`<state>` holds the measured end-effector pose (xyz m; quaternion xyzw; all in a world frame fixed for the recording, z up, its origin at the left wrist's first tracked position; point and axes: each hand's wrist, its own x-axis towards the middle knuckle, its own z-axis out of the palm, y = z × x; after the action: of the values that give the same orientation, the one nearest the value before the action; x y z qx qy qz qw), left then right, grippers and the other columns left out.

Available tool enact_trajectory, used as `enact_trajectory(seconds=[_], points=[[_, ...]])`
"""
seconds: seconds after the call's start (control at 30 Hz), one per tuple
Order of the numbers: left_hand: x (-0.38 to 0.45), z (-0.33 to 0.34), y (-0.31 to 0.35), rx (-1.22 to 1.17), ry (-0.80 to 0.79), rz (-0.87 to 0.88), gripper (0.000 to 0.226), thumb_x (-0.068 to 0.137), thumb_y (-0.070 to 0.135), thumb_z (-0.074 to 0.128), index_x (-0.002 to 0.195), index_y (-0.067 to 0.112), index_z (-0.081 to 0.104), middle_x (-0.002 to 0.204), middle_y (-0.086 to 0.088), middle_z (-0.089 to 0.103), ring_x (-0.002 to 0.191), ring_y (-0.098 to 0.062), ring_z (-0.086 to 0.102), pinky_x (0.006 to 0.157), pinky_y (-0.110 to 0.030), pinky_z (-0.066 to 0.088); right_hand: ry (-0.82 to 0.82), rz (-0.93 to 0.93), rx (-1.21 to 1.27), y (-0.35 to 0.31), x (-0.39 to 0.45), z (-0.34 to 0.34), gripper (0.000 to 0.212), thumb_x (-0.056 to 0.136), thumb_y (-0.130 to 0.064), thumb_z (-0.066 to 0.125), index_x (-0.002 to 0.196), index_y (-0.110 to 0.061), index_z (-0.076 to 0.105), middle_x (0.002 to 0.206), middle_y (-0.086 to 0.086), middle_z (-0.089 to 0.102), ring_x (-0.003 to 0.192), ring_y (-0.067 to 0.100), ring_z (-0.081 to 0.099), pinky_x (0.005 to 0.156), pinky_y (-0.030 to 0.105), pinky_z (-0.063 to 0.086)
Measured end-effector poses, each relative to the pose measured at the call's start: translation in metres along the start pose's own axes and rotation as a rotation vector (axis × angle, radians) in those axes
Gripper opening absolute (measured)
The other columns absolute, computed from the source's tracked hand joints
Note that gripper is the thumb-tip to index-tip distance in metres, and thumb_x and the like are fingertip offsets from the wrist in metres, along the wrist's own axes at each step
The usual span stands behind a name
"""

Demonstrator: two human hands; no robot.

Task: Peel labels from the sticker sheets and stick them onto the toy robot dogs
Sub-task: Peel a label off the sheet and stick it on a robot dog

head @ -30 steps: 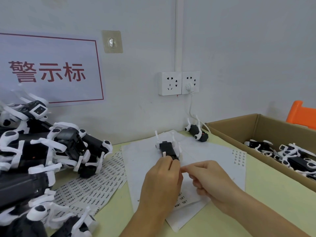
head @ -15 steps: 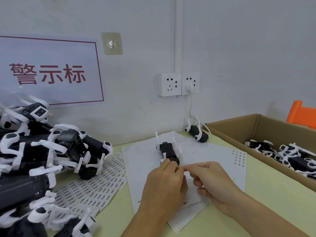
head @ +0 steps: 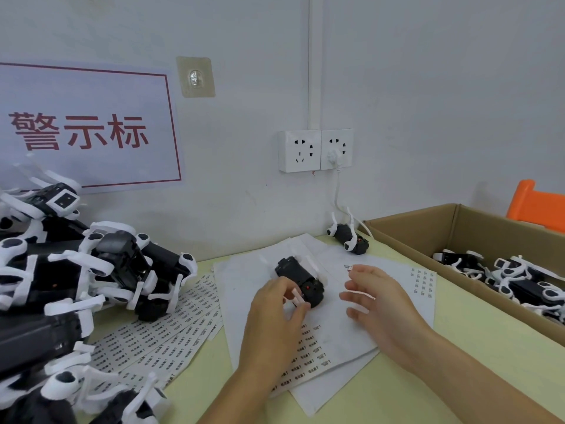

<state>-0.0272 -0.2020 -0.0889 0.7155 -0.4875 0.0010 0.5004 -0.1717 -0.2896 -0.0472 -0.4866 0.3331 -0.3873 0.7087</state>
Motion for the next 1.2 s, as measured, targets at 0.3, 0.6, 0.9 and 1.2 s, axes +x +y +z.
enact_trajectory(seconds=[0.3,0.6,0.9,1.2], points=[[-0.004,0.001,0.004,0.063,-0.111,0.152,0.027,0.094,0.011,0.068,0.077,0.017,0.048,0.084,0.008,0.053,0.079,-0.011,0.050,0.074,-0.026,0.047,-0.028,0.018,0.031,0.001,-0.001,0.002,0.032,0.093,-0.022,0.067,0.122,-0.023,0.052,0.122,0.013,0.058,0.107,0.033,0.067,0.085,0.037,0.052],[-0.011,0.008,0.022,0.315,-0.128,0.835,0.023,0.070,-0.013,0.052,0.070,0.006,0.064,0.072,-0.004,0.060,0.075,-0.018,0.051,0.067,-0.023,0.044,-0.245,0.111,-0.010,0.001,-0.011,0.009,0.070,0.067,-0.046,0.078,0.126,-0.032,0.042,0.124,0.014,0.060,0.078,0.029,0.065,0.073,0.039,0.053],[-0.010,0.006,0.032,0.422,-0.251,0.889,0.029,0.069,-0.007,0.048,0.078,0.009,0.070,0.082,-0.002,0.070,0.081,-0.019,0.066,0.071,-0.025,0.053,-0.113,0.053,0.005,0.011,-0.002,0.004,0.052,0.085,-0.017,0.076,0.122,-0.028,0.040,0.086,0.010,0.074,0.066,0.019,0.068,0.057,0.029,0.052],[-0.028,0.009,0.040,0.272,-0.404,0.774,0.031,0.091,0.021,0.042,0.100,0.006,0.068,0.104,-0.006,0.067,0.100,-0.021,0.059,0.074,-0.039,0.049,0.001,-0.040,-0.108,0.009,0.003,-0.001,0.061,0.075,-0.019,0.084,0.116,-0.033,0.041,0.118,0.012,0.063,0.079,0.024,0.069,0.061,0.032,0.054]])
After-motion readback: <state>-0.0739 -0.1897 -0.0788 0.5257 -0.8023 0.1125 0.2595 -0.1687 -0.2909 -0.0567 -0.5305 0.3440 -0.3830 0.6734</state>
